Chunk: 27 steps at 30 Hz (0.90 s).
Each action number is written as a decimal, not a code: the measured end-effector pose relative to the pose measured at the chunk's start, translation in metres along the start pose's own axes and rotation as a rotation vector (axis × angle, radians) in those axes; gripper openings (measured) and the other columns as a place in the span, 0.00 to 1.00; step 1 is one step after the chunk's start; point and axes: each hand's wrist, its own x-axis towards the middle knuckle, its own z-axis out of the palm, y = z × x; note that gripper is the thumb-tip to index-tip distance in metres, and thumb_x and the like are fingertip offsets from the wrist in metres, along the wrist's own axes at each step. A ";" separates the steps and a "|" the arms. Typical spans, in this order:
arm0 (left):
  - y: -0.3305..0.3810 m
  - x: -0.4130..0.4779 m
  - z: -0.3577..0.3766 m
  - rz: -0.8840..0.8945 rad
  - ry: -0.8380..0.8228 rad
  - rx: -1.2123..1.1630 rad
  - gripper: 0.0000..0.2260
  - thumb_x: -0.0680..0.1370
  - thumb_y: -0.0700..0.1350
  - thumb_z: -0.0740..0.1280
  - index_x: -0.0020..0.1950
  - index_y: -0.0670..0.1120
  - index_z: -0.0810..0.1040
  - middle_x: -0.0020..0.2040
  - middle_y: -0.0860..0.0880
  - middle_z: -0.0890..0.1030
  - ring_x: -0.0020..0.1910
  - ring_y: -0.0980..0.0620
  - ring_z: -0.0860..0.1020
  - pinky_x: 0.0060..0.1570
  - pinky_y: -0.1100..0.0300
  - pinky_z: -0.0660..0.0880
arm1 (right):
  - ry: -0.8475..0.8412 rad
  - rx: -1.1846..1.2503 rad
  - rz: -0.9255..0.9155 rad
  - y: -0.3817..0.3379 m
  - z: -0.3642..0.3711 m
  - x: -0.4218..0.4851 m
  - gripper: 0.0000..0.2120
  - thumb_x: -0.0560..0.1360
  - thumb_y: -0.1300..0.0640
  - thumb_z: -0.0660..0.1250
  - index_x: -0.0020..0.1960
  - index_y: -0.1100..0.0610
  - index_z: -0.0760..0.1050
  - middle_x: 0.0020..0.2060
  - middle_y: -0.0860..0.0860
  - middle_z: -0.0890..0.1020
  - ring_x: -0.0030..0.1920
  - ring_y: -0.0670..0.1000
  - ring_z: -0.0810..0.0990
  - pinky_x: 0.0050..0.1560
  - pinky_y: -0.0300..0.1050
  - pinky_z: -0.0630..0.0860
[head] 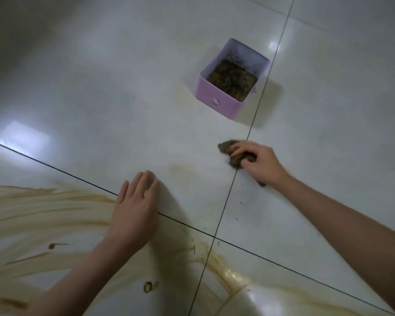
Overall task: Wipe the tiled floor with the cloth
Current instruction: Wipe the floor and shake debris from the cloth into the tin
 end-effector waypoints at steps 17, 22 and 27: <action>0.051 -0.003 0.008 0.137 -0.102 0.081 0.25 0.75 0.33 0.60 0.73 0.41 0.67 0.77 0.43 0.60 0.77 0.45 0.58 0.71 0.51 0.62 | 0.070 0.000 0.449 0.032 -0.011 -0.186 0.32 0.77 0.67 0.63 0.77 0.56 0.56 0.78 0.50 0.46 0.78 0.46 0.43 0.76 0.43 0.43; 0.048 0.003 0.005 0.159 -0.091 0.083 0.26 0.78 0.36 0.56 0.76 0.46 0.62 0.79 0.47 0.56 0.77 0.49 0.55 0.73 0.55 0.55 | -0.265 -0.456 0.348 0.027 -0.009 -0.195 0.39 0.78 0.51 0.61 0.79 0.51 0.40 0.73 0.48 0.26 0.75 0.51 0.28 0.77 0.49 0.44; 0.043 0.007 0.005 0.183 -0.087 0.091 0.25 0.78 0.38 0.56 0.76 0.48 0.62 0.79 0.48 0.56 0.77 0.51 0.56 0.74 0.55 0.55 | -0.245 -0.573 0.386 0.015 -0.005 -0.193 0.37 0.78 0.51 0.64 0.79 0.49 0.48 0.76 0.54 0.50 0.70 0.56 0.56 0.69 0.42 0.59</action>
